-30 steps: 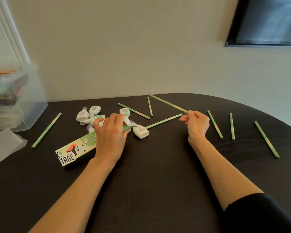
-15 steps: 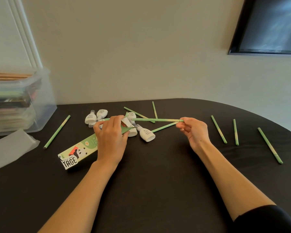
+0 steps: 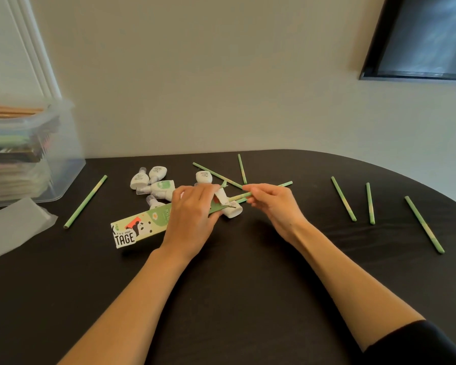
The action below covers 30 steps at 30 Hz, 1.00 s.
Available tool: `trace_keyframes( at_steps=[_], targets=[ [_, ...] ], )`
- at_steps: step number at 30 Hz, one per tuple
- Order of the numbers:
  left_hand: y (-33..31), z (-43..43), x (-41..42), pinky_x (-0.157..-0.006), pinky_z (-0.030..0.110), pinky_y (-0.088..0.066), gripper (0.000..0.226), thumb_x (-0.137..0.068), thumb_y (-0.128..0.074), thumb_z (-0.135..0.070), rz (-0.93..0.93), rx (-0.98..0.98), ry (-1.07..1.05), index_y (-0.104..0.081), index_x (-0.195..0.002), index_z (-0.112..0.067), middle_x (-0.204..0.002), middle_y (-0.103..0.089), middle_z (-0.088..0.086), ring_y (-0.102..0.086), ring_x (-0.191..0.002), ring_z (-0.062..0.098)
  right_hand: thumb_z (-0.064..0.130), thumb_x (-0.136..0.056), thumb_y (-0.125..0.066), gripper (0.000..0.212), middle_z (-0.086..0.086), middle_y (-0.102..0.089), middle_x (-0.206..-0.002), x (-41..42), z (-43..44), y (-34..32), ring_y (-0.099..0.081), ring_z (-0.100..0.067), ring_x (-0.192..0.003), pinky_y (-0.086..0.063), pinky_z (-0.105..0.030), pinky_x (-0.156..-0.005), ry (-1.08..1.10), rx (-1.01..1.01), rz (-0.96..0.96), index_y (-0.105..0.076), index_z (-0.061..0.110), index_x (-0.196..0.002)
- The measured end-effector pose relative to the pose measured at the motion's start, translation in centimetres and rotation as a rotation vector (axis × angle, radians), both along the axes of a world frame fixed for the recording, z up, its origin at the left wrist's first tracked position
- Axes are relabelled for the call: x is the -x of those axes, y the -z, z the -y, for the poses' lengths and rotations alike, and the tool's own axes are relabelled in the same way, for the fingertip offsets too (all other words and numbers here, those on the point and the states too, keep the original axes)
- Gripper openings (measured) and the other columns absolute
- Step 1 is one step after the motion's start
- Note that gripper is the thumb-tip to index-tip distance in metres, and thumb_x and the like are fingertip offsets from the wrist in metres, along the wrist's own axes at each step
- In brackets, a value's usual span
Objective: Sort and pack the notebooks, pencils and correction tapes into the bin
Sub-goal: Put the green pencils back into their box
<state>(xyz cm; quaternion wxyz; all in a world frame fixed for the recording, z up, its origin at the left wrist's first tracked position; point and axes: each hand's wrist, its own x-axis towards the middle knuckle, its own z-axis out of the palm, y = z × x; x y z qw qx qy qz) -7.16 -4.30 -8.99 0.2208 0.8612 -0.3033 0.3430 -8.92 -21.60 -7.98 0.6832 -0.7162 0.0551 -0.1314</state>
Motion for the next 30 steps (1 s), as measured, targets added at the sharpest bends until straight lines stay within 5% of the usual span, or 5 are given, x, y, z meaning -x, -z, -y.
trace_keyframes(
  at_steps=[12, 16, 19, 24, 30],
  targets=[
    [0.1, 0.1, 0.0, -0.081, 0.043, -0.046, 0.046, -0.066, -0.08, -0.005, -0.065, 0.045, -0.017, -0.062, -0.107, -0.001, -0.1, -0.065, 0.015, -0.062, -0.09, 0.033, -0.004, -0.08, -0.039, 0.039, 0.003, -0.069, -0.097, -0.8, -1.7, -0.2, -0.058, -0.013, -0.101, -0.045, -0.018, -0.073, -0.178, -0.066, -0.011, -0.072, 0.015, -0.085],
    [0.2, 0.2, -0.2, -0.085, 0.043, -0.043, 0.045, -0.07, -0.078, -0.007, -0.086, 0.053, -0.051, -0.061, -0.111, -0.002, -0.104, -0.064, 0.015, -0.06, -0.095, 0.033, -0.001, -0.088, -0.042, 0.039, -0.002, -0.055, -0.121, -1.9, 1.2, 0.6, -0.042, -0.016, -0.115, -0.038, -0.025, -0.092, 0.263, 0.601, -0.024, -0.065, 0.021, -0.112],
    [0.3, 0.3, -0.2, -0.086, 0.042, -0.043, 0.045, -0.07, -0.078, -0.008, -0.09, 0.061, -0.051, -0.06, -0.112, -0.002, -0.105, -0.064, 0.014, -0.059, -0.097, 0.033, 0.01, -0.091, -0.044, 0.04, -0.001, -0.042, -0.137, -2.8, 2.6, 1.7, -0.024, -0.022, -0.13, -0.024, -0.037, -0.105, 0.145, 0.976, -0.207, -0.055, 0.026, -0.127],
    [0.3, 0.1, -0.3, -0.086, 0.042, -0.043, 0.047, -0.07, -0.078, -0.008, -0.083, 0.059, -0.065, -0.06, -0.113, -0.003, -0.105, -0.064, 0.014, -0.059, -0.097, 0.032, 0.024, -0.084, -0.059, 0.003, 0.003, -0.045, -0.101, -3.2, 3.9, 1.2, -0.036, -0.02, -0.108, -0.031, -0.027, -0.084, 0.142, 1.068, -0.173, -0.057, 0.024, -0.087],
    [0.2, 0.1, -0.2, -0.086, 0.042, -0.043, 0.045, -0.071, -0.077, -0.009, -0.099, 0.055, -0.068, -0.06, -0.113, -0.003, -0.106, -0.064, 0.015, -0.058, -0.098, 0.033, 0.028, -0.082, -0.063, 0.008, 0.005, -0.048, -0.091, -2.1, 5.5, 0.2, -0.032, -0.014, -0.097, -0.025, -0.031, -0.08, 0.129, 1.098, -0.289, -0.061, 0.022, -0.078]
  ],
)
